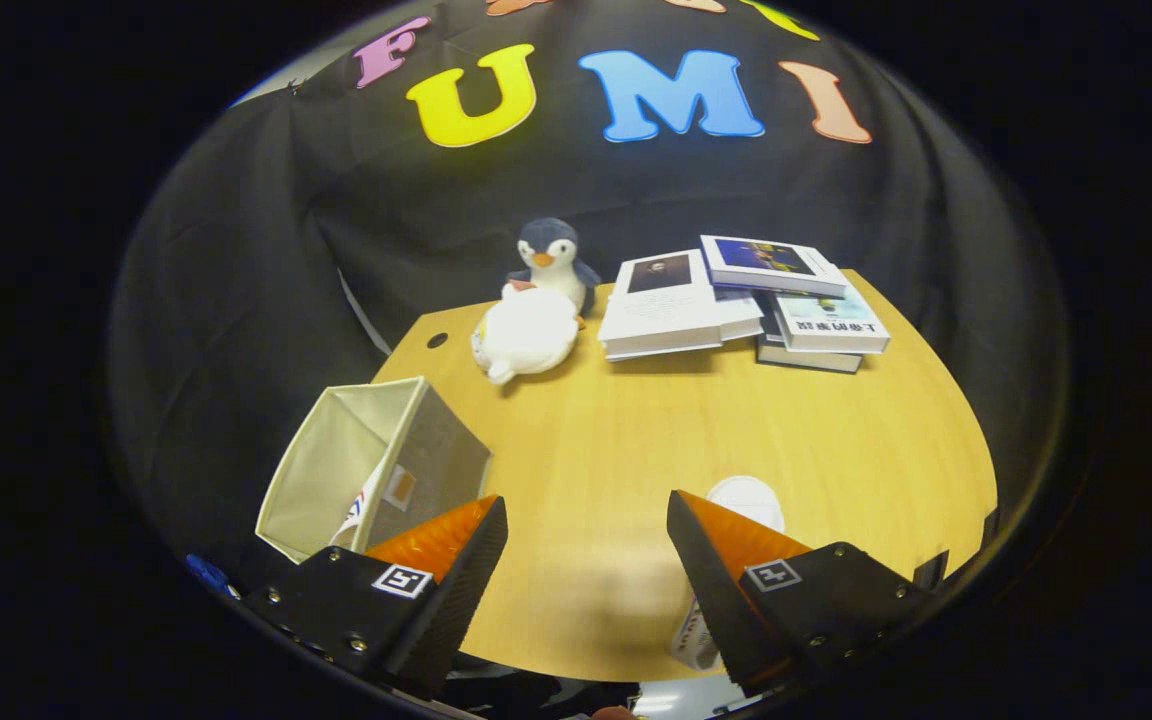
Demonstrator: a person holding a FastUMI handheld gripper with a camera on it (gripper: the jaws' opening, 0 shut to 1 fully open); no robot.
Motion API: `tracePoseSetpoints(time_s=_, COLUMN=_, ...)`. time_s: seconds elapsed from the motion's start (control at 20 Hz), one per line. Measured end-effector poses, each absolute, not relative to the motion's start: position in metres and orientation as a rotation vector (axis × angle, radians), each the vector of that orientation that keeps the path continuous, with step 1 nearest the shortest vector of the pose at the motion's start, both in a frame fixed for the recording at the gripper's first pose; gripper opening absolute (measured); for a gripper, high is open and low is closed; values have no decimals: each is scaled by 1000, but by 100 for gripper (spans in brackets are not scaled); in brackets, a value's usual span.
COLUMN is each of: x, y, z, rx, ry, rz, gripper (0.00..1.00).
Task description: Open the storage box then place both shoes into the box .Put the left shoe in first, then the right shoe, with the right side of both shoes facing outward in a uniform manner.
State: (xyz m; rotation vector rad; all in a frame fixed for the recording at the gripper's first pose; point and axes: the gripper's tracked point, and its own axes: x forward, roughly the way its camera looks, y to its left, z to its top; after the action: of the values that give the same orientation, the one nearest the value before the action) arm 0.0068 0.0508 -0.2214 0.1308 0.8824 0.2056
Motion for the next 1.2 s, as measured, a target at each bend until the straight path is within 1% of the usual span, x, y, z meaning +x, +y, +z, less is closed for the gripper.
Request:
tracePoseSetpoints(time_s=0.25, x=-8, y=-10, z=-251, rx=71, ry=923, rz=110, gripper=98)
tracePoseSetpoints(time_s=0.4, x=-24, y=-34, z=-274, rx=45, ry=980, rz=84, gripper=98)
tracePoseSetpoints(time_s=0.65, x=-44, y=-60, z=-310, rx=15, ry=1066, rz=73, gripper=98)
tracePoseSetpoints(time_s=0.85, x=-58, y=-77, z=-338, rx=-83, ry=1143, rz=76, gripper=98)
tracePoseSetpoints(time_s=1.1, x=-61, y=-75, z=-361, rx=-106, ry=1206, rz=110, gripper=98)
tracePoseSetpoints(time_s=1.15, x=-61, y=-73, z=-365, rx=-105, ry=1216, rz=115, gripper=95)
tracePoseSetpoints(time_s=1.2, x=-61, y=-72, z=-369, rx=-108, ry=1229, rz=119, gripper=83)
